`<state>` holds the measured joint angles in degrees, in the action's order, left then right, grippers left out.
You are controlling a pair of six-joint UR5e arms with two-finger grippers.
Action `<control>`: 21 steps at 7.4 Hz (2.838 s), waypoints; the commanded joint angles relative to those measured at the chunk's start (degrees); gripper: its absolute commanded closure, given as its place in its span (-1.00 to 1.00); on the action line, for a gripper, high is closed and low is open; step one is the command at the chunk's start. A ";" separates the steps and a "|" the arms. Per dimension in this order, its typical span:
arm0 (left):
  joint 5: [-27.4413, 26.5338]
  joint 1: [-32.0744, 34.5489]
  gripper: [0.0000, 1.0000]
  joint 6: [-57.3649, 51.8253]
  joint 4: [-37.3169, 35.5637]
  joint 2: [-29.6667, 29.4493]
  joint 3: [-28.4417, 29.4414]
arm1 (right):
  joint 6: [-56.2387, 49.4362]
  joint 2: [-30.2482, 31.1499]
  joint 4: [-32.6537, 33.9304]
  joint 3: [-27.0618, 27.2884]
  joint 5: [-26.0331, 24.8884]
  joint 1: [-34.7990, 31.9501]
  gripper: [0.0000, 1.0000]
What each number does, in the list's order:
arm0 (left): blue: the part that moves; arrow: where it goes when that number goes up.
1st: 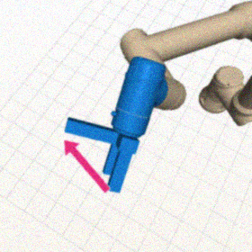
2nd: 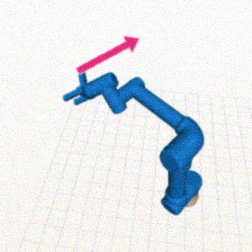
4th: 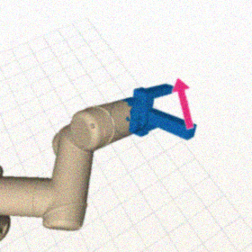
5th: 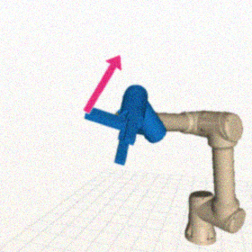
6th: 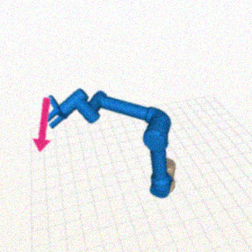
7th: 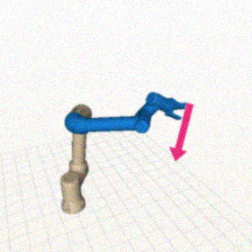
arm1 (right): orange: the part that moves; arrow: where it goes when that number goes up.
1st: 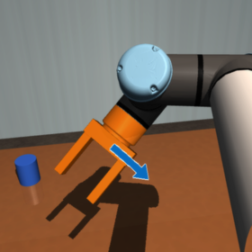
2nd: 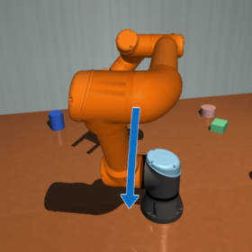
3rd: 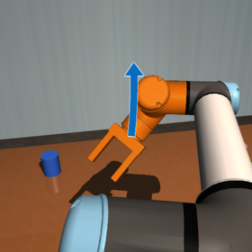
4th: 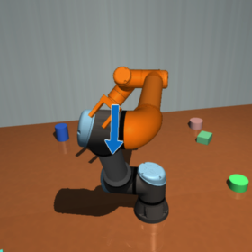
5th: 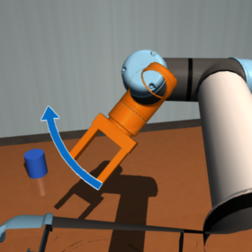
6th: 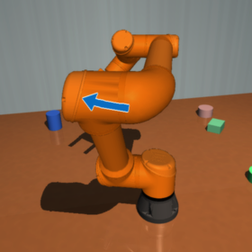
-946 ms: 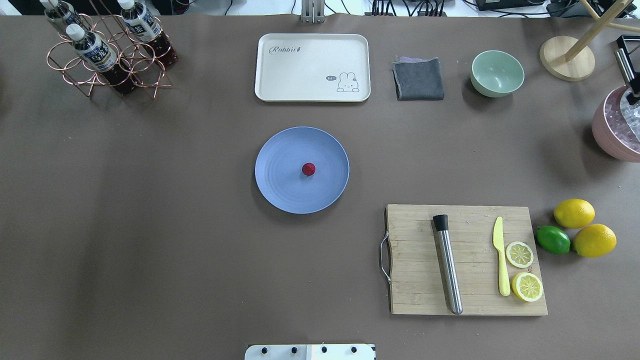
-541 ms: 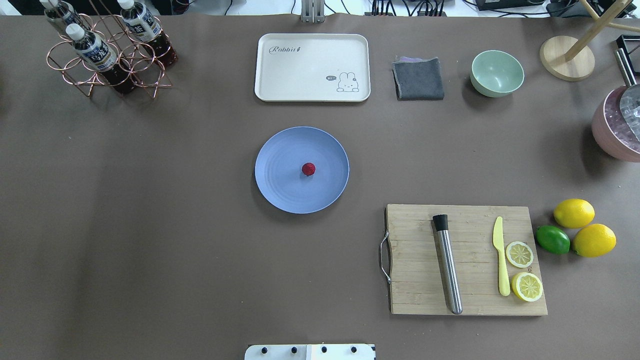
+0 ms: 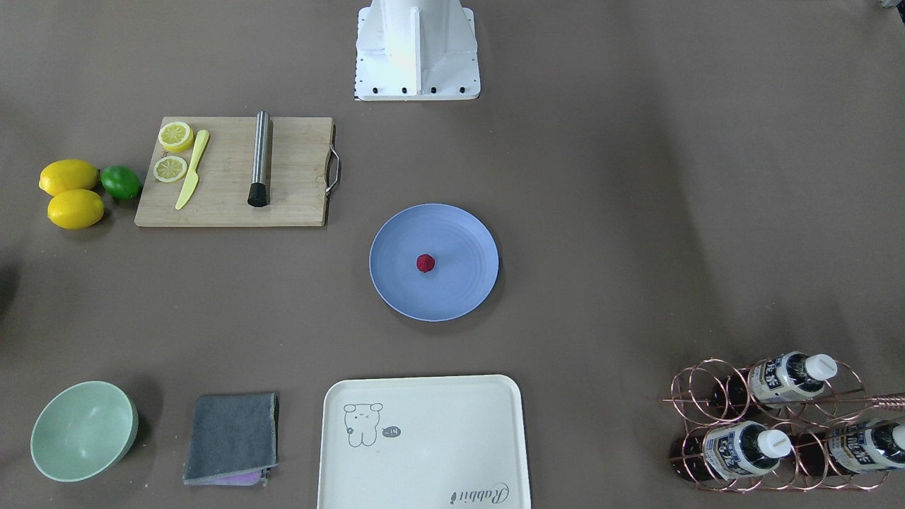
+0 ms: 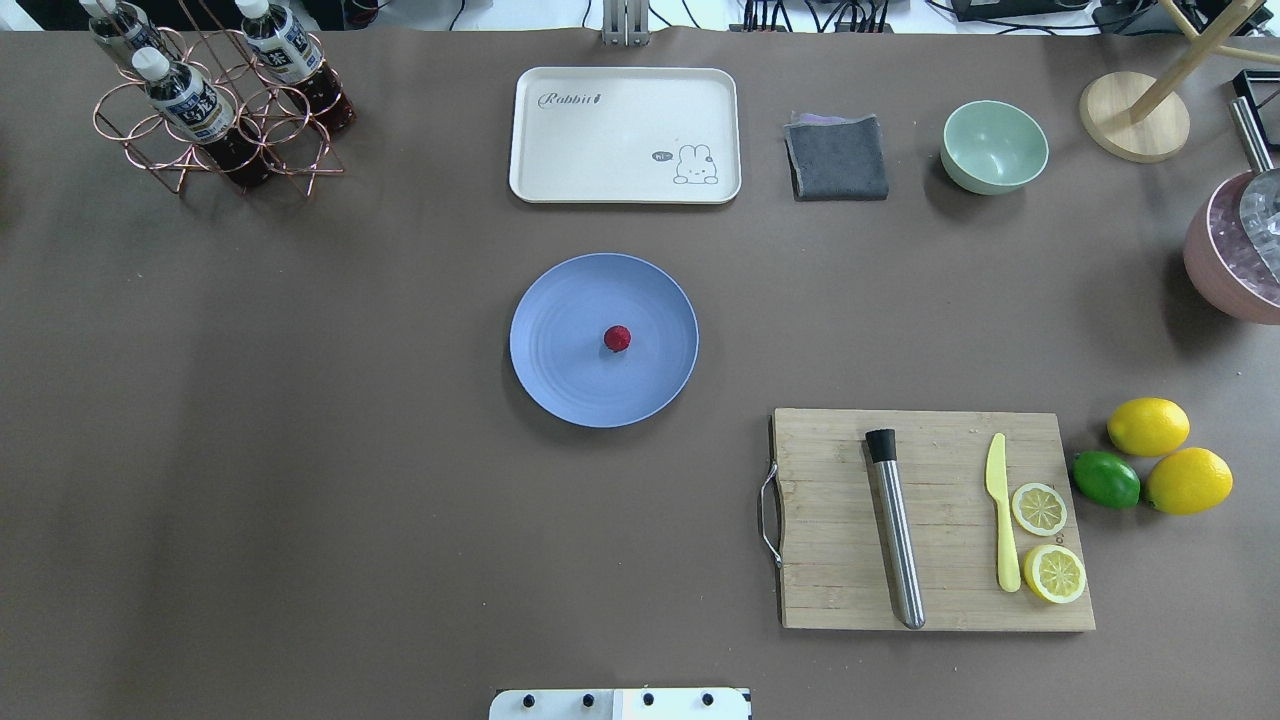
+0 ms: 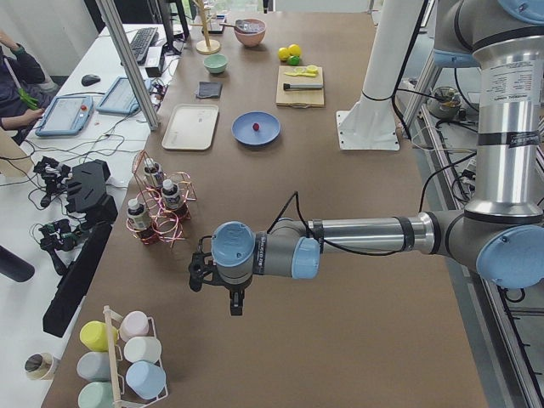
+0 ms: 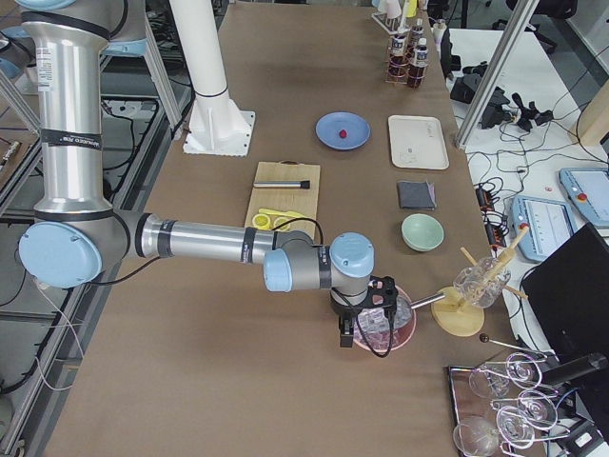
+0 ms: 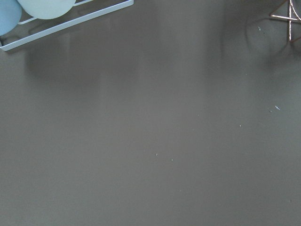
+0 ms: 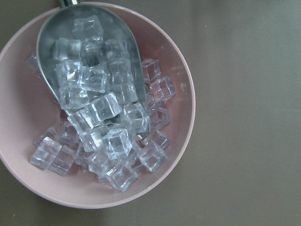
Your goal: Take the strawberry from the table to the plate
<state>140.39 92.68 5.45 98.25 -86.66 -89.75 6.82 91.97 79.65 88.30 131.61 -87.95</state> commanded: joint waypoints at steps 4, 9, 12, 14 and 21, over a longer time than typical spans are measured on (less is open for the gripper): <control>-3.01 -0.04 -0.97 0.17 0.10 0.61 2.03 | -0.58 0.40 7.19 2.32 4.88 -1.08 -1.00; -3.28 0.05 -0.97 0.00 0.18 0.70 2.21 | 0.04 1.11 7.19 2.05 4.97 -0.99 -1.00; -3.37 0.05 -0.97 0.00 0.10 0.87 2.21 | 0.04 1.37 7.19 1.97 5.06 -0.99 -1.00; -3.28 0.05 -0.97 0.00 0.10 1.31 2.12 | 0.04 1.37 7.19 1.88 5.06 -0.99 -1.00; -3.19 0.05 -0.97 0.09 0.10 1.58 2.12 | 0.04 1.28 7.19 2.23 5.41 -0.99 -1.00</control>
<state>137.16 92.73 5.50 98.36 -85.14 -87.64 6.86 93.29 86.84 90.48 136.95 -88.94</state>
